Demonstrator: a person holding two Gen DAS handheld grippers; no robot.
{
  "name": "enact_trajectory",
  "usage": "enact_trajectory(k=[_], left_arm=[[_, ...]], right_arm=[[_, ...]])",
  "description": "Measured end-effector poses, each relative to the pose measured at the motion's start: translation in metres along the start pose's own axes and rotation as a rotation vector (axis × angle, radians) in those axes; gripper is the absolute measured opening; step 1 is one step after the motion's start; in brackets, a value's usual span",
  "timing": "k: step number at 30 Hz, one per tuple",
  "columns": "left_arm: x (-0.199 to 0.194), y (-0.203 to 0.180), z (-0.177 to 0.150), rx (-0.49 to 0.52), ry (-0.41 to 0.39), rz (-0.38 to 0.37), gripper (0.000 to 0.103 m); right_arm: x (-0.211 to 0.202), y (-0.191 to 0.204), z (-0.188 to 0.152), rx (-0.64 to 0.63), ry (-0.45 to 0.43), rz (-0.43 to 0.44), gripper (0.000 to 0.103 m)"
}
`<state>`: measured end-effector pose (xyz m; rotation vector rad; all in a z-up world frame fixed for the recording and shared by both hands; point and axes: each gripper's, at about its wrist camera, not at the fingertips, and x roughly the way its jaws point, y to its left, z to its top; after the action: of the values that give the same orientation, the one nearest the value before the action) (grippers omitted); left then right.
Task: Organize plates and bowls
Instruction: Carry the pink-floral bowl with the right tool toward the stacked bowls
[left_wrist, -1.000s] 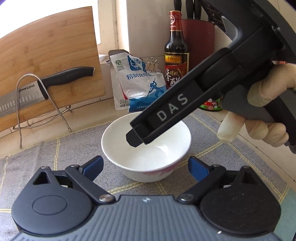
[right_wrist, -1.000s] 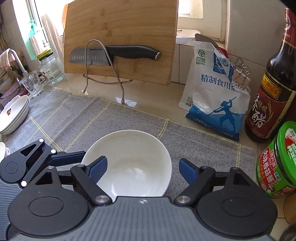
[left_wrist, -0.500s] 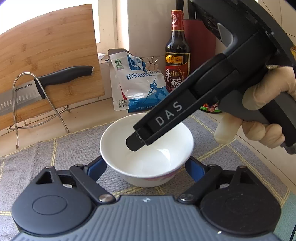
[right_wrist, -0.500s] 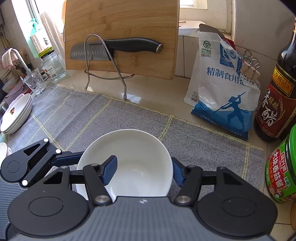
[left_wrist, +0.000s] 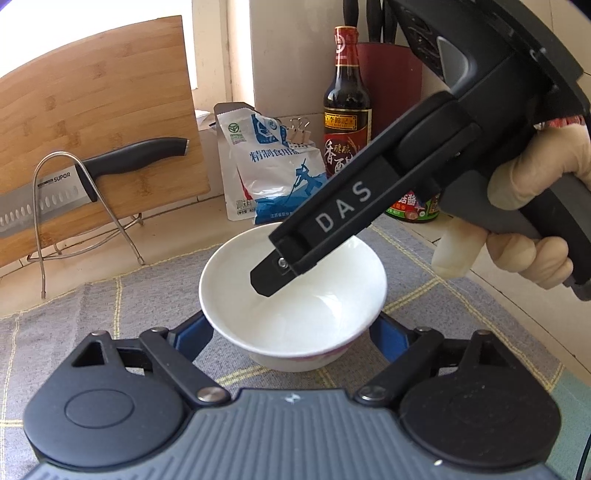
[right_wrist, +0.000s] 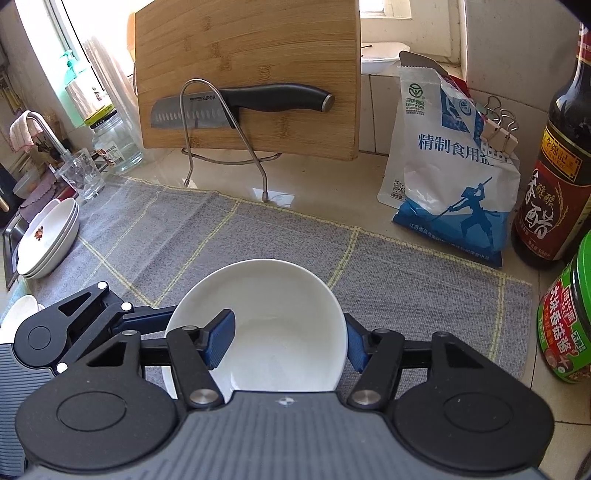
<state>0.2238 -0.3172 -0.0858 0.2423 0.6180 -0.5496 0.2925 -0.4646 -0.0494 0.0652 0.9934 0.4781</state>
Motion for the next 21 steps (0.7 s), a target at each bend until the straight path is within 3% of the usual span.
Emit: enact_trajectory(k=[21], left_arm=[[-0.11,0.027,-0.014,0.039,-0.019,-0.022,0.091]], right_arm=[[-0.04,0.101,-0.013,-0.001,-0.014,0.02,0.067]])
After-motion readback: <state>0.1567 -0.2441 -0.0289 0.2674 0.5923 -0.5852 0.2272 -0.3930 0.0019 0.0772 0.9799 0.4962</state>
